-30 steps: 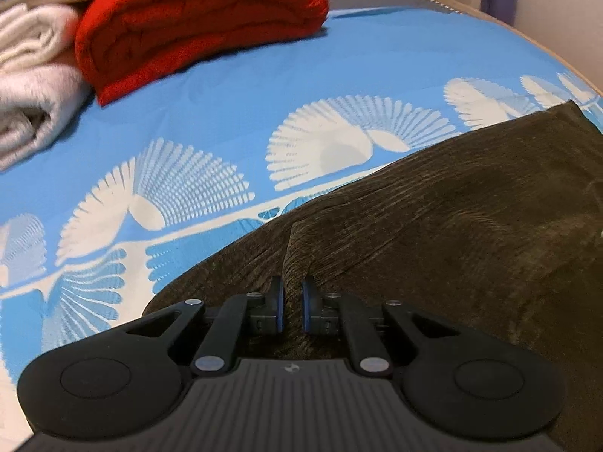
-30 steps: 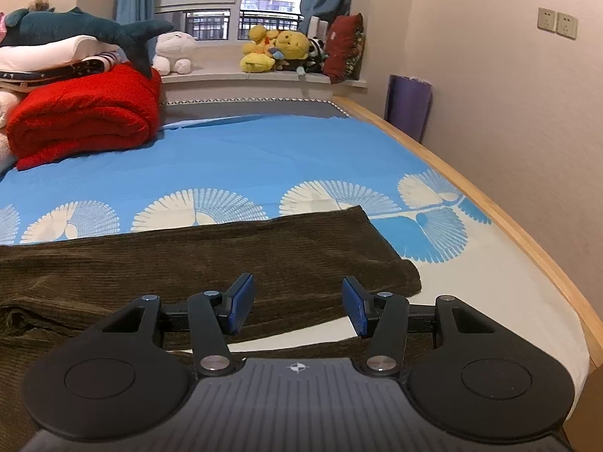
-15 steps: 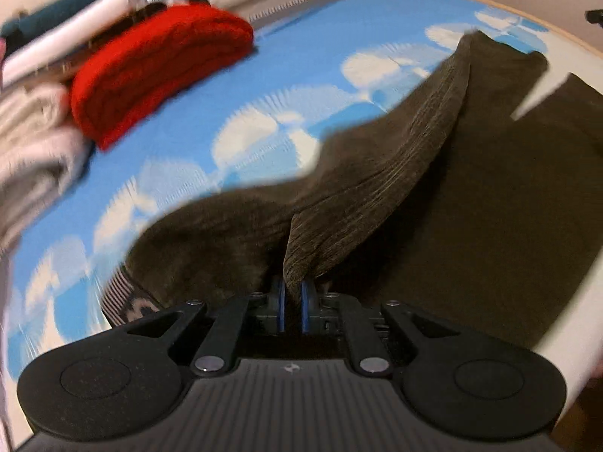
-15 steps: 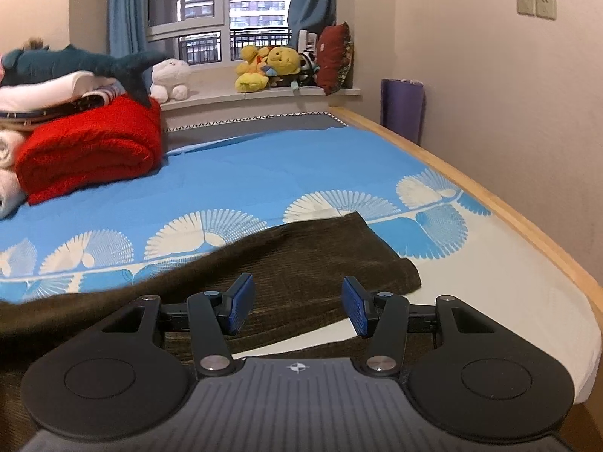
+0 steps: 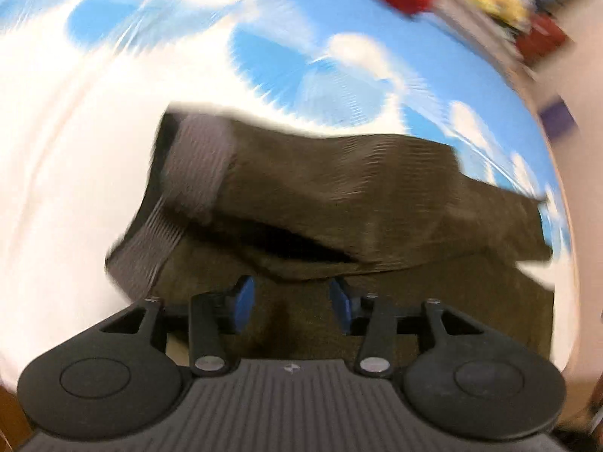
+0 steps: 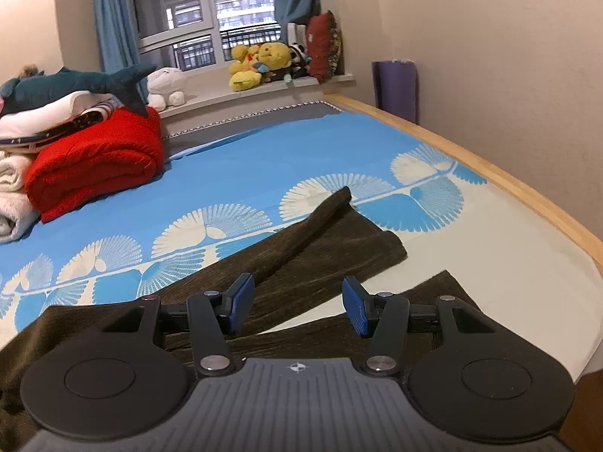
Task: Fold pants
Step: 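Lift the waistband with the left tool and fold it over the pants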
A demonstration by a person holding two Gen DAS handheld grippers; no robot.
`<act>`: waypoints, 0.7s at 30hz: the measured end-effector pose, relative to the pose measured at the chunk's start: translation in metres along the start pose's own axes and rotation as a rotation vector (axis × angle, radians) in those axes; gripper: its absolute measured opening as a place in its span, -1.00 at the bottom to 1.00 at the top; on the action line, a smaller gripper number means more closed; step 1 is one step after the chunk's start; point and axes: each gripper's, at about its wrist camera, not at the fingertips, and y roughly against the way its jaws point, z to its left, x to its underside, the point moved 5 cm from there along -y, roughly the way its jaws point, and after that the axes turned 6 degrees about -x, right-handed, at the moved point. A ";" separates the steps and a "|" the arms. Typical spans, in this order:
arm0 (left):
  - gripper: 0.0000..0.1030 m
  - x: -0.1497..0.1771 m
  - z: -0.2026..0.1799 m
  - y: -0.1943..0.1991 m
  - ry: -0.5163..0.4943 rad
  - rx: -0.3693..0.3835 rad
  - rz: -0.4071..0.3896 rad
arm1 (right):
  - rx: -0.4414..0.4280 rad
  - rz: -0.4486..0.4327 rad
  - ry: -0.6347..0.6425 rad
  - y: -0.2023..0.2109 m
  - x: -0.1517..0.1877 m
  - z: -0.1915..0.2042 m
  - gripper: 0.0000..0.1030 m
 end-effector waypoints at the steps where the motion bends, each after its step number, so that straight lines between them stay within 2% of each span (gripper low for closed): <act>1: 0.09 -0.006 0.002 -0.006 0.045 -0.002 0.014 | -0.004 0.004 -0.017 -0.001 0.000 -0.003 0.05; 3: 0.13 -0.016 0.005 -0.008 0.119 0.044 0.006 | -0.012 0.015 -0.042 -0.004 0.001 -0.006 0.05; 5: 0.31 -0.027 0.002 -0.007 0.181 0.125 -0.012 | -0.020 0.022 -0.054 -0.006 0.002 -0.006 0.05; 6: 0.42 -0.030 0.001 -0.006 0.204 0.146 -0.021 | -0.023 0.022 -0.055 -0.007 0.002 -0.005 0.05; 7: 0.44 -0.033 0.000 -0.007 0.227 0.155 -0.032 | -0.027 0.022 -0.054 -0.008 0.002 -0.004 0.05; 12: 0.42 -0.046 0.003 -0.018 0.304 0.078 -0.032 | -0.054 0.031 -0.085 -0.020 0.007 -0.001 0.05; 13: 0.35 -0.047 0.005 -0.022 0.316 0.068 -0.025 | -0.058 0.037 -0.094 -0.024 0.009 -0.001 0.04; 14: 0.17 -0.049 0.004 -0.024 0.319 0.058 -0.025 | -0.060 0.045 -0.102 -0.029 0.011 0.000 0.04; 15: -0.47 -0.051 0.003 -0.025 0.308 0.049 -0.031 | -0.069 0.036 -0.115 -0.032 0.012 0.001 0.04; 16: -0.80 -0.053 0.001 -0.024 0.283 0.046 -0.040 | -0.082 0.013 -0.127 -0.035 0.014 0.002 0.04; 17: -0.80 -0.054 -0.002 -0.020 0.257 0.046 -0.059 | -0.088 0.012 -0.126 -0.041 0.017 0.003 0.02; 18: -0.81 -0.056 -0.004 -0.011 0.222 0.042 -0.104 | -0.089 0.024 -0.126 -0.049 0.019 0.002 -0.15; 20: -0.81 -0.064 -0.015 0.012 0.148 0.024 -0.250 | -0.111 0.036 -0.165 -0.063 0.022 0.003 -0.33; 21: -0.80 -0.067 -0.020 0.024 0.128 0.027 -0.325 | -0.124 0.037 -0.196 -0.071 0.022 0.002 -0.33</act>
